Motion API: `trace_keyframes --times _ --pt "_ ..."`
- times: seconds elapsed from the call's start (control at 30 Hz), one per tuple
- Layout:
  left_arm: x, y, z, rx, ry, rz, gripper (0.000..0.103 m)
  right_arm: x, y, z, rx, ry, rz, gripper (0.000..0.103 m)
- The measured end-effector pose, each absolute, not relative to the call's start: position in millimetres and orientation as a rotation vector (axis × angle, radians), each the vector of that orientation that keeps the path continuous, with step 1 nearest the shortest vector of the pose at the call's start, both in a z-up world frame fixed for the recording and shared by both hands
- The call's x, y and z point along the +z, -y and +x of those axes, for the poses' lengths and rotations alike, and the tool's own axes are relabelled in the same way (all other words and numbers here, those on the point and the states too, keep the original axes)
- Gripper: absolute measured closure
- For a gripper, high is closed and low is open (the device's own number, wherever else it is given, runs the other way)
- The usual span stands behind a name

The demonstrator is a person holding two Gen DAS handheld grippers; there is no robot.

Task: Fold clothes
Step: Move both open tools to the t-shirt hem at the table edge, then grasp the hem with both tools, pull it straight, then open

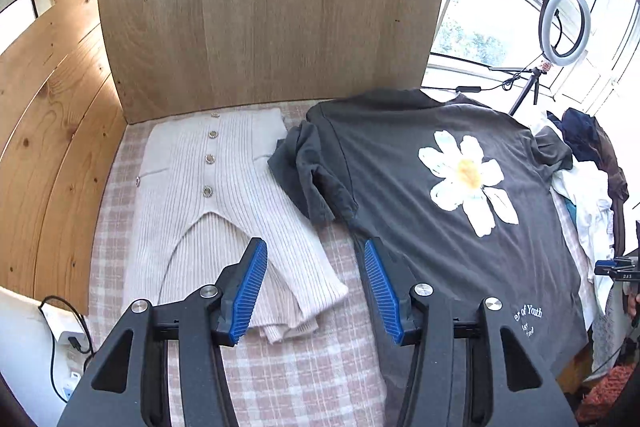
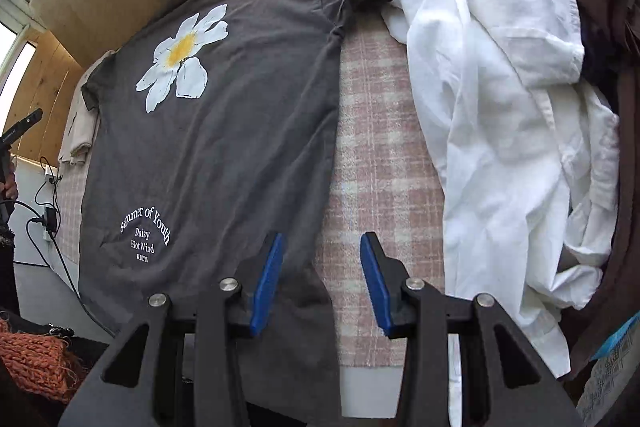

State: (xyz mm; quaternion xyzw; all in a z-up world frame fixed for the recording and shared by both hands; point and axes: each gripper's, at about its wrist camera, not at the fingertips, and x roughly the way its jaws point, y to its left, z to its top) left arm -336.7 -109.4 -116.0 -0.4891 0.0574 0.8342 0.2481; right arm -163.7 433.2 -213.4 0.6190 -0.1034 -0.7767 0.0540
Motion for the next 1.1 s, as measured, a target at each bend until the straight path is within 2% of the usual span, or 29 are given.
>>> trace_keyframes --times 0.17,0.33,0.47,0.67,1.03,1.1 --pt "-131.7 135.5 -261.0 2.201 -0.016 -1.432 0.054 -237.5 -428.3 -94.7 -2.329 0.325 1.946 0.063" --pt "-149.2 159.3 -178.4 2.197 0.038 -1.504 0.054 -244.6 -428.7 -56.8 -2.354 0.244 1.893 0.063" --pt "-168.0 177.5 -120.0 2.161 0.164 -1.583 0.054 -249.1 -434.0 -32.5 -2.358 0.222 1.838 0.063" --pt "-199.6 163.7 -67.2 2.117 0.036 -1.655 0.054 -259.5 -430.2 -19.9 -2.346 0.147 1.8 0.063" --pt "-239.5 123.7 -60.3 2.08 -0.193 -1.746 0.056 -266.0 -414.5 -14.4 -2.347 0.126 1.749 0.063" --pt "-240.2 120.1 -59.3 2.086 -0.203 -1.746 0.057 -266.6 -408.4 -12.7 -2.349 0.105 1.736 0.069"
